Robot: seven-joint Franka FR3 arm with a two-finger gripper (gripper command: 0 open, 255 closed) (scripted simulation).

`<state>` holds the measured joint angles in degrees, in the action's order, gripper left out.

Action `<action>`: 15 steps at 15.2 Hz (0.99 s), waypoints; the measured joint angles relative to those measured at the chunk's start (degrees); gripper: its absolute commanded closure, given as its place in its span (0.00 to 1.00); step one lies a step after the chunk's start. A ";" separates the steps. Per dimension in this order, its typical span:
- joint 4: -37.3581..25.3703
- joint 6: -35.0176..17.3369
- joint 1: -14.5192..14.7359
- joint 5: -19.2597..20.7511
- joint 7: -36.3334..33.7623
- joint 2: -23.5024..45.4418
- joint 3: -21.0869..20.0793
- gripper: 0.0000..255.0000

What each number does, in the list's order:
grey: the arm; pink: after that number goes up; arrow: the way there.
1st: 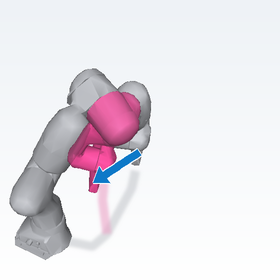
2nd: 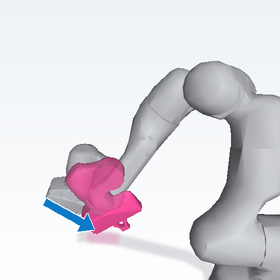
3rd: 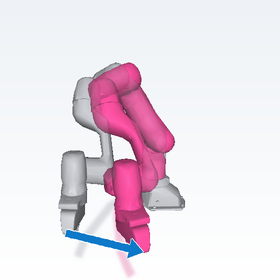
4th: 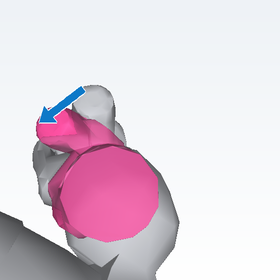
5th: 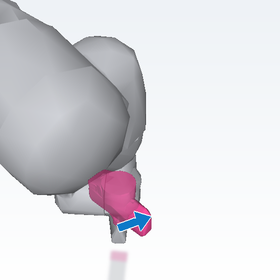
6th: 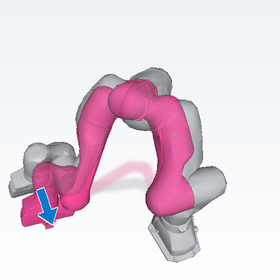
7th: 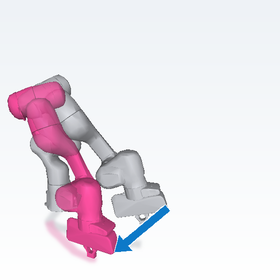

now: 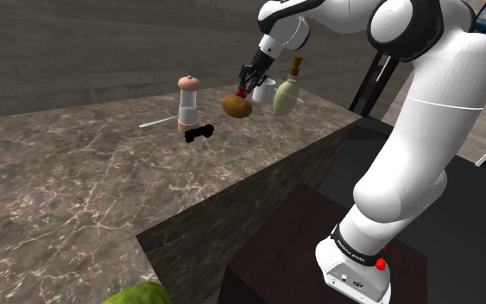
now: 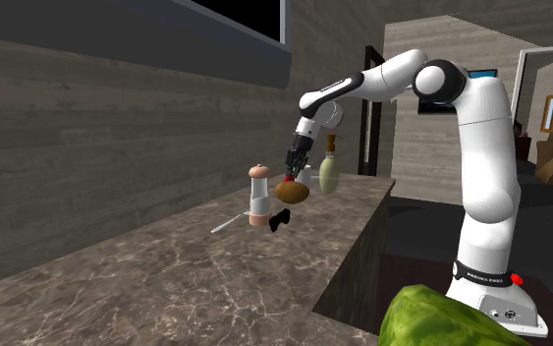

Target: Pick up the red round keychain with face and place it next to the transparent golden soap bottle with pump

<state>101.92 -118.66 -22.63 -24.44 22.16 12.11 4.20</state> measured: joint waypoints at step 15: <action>2.40 -8.94 -0.22 -1.24 1.68 1.79 -0.63 0.00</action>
<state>104.32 -127.60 -22.85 -25.69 23.83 13.90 3.57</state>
